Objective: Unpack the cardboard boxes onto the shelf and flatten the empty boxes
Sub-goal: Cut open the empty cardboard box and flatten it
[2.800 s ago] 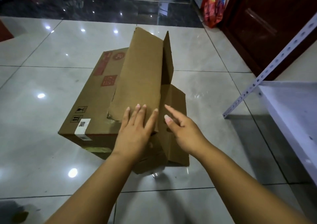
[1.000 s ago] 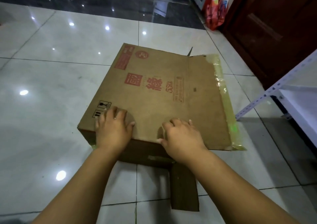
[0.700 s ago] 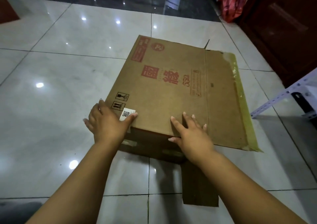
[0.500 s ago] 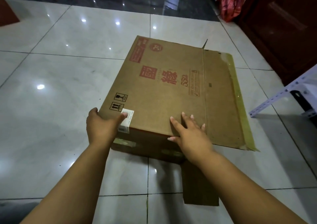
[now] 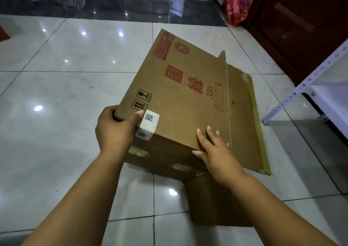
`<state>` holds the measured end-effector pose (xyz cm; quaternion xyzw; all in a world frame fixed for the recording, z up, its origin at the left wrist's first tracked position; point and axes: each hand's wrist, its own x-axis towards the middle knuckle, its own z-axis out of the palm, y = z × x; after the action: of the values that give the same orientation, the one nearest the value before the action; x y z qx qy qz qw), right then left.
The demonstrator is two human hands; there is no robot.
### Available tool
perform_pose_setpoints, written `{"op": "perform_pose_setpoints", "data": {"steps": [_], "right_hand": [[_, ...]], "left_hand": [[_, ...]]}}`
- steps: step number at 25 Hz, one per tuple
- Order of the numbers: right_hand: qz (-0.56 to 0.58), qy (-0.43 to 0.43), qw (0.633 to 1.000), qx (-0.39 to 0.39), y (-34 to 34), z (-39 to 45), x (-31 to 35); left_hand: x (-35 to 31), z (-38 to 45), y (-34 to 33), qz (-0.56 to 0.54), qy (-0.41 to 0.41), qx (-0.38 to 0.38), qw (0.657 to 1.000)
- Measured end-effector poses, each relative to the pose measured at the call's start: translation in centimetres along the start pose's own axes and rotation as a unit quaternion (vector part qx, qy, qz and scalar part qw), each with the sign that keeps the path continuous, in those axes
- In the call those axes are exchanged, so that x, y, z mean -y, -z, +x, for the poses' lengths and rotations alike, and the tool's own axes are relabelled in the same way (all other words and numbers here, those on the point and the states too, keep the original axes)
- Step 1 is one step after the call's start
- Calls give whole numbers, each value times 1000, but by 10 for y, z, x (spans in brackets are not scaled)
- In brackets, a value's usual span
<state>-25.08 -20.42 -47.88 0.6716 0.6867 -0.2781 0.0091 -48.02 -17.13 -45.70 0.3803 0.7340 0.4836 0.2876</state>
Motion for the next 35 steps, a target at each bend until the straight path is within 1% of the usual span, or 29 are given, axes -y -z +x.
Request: {"op": "perform_pose_setpoints", "data": {"steps": [3,5,6,9,11,13,15,16,18,19,20,21,23,25,26,27,31,33,35], "right_hand": [[73,-44,996,3,8,-13,-27],[134,-67,989,-12,12,-24,-43],[170,-65,983,-20,14,-28,-48],[272,-43,959,-63,25,-43,-62],[327,-42,938,-104,35,-49,-68],[365,-45,919,-145,43,-57,-77],[373,-45,912,-167,48,-65,-84],[375,-43,910,-175,49,-71,-89],[405,-36,896,-179,48,-81,-98],[425,-35,887,-178,48,-85,-101],[438,-37,880,-179,46,-88,-104],[435,-44,881,-183,45,-87,-108],[392,-70,896,-196,42,-81,-117],[353,-100,909,-200,37,-76,-125],[346,-110,911,-198,34,-75,-128],[343,-115,912,-195,32,-73,-131],[325,-120,919,-190,30,-70,-131],[320,-116,921,-190,31,-68,-134],[339,-117,914,-190,34,-67,-137]], "left_hand": [[-28,-26,-24,26,-93,47,994],[-38,-47,-43,47,-164,97,980],[-41,-57,-51,57,-201,127,970],[-47,-82,-70,86,-299,222,924],[-43,-88,-81,84,-338,296,889],[-36,-91,-93,85,-370,347,858],[-30,-93,-105,94,-406,363,834],[-28,-95,-110,97,-415,367,827],[-26,-97,-118,107,-425,353,827],[-25,-96,-121,119,-431,327,833],[-24,-94,-123,142,-426,294,844],[-23,-91,-124,176,-404,261,859],[-23,-85,-122,278,-313,218,881],[-24,-81,-120,371,-211,211,879],[-24,-81,-119,391,-183,215,876],[-24,-80,-117,399,-173,219,874],[-21,-79,-114,402,-180,217,871],[-22,-86,-111,407,-161,206,875],[-23,-96,-107,434,-144,200,867]]}}
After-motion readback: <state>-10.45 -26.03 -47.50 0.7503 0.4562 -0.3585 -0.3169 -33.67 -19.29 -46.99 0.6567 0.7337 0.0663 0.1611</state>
